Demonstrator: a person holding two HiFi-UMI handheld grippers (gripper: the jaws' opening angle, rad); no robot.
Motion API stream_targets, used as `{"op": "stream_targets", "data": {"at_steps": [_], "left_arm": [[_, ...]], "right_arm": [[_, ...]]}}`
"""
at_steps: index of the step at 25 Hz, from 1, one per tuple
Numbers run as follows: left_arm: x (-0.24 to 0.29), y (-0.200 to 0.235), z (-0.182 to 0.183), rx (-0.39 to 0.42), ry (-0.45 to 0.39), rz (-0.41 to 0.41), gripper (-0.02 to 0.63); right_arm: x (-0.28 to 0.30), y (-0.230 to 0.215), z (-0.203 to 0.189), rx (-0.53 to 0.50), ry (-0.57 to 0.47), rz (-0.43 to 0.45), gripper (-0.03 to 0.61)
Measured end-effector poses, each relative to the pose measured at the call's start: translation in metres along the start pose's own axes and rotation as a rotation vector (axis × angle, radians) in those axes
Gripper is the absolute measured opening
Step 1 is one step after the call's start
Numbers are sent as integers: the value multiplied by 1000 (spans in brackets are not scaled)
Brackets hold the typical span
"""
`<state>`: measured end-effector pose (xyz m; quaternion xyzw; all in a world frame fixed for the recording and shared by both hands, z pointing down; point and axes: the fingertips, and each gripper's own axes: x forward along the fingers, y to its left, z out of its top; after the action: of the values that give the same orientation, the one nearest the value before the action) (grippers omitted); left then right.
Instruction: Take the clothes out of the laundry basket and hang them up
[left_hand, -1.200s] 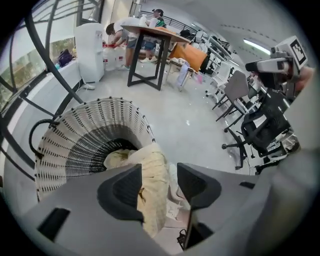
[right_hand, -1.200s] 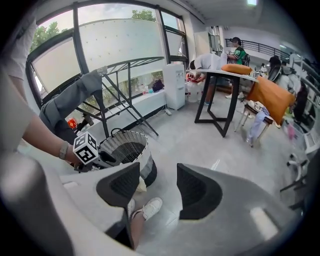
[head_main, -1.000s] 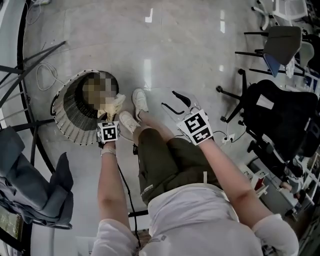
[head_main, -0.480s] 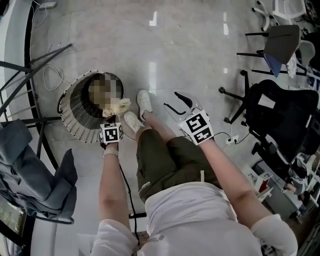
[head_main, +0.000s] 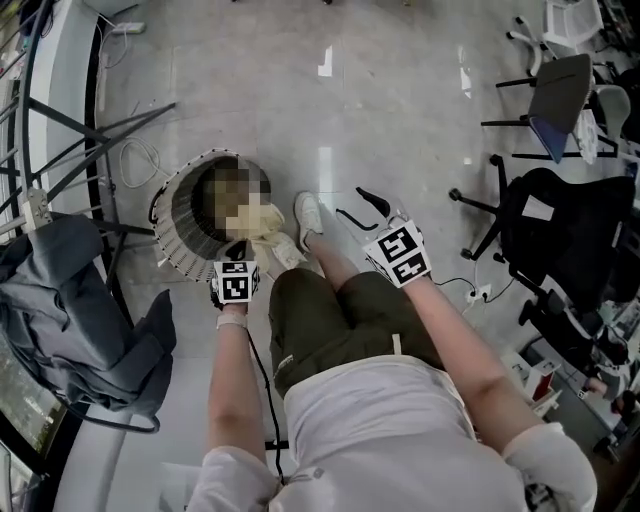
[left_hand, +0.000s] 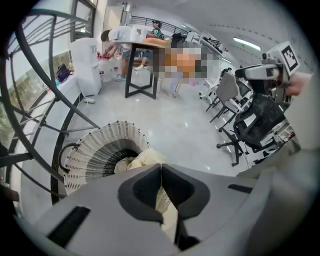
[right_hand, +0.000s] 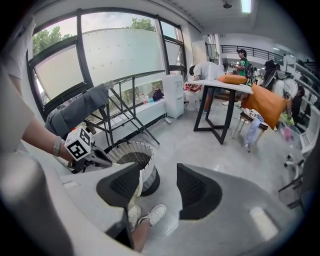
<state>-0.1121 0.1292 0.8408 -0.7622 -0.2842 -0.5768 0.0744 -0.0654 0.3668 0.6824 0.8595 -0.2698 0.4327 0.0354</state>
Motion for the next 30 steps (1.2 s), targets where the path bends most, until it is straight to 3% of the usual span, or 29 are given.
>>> {"op": "stream_targets", "data": {"at_steps": [12,19,30], "left_arm": [[-142,13,69,61,-258,49,5],[-242,32,129,39,-489,80,5],[-388,68,225,115,-811,104,5]], "right_arm": [[-28,44,49,-44,-80,2,230],[-39,67,84,-74,-141,14,230],[-5,144,141,-166,-180,147,230]]}}
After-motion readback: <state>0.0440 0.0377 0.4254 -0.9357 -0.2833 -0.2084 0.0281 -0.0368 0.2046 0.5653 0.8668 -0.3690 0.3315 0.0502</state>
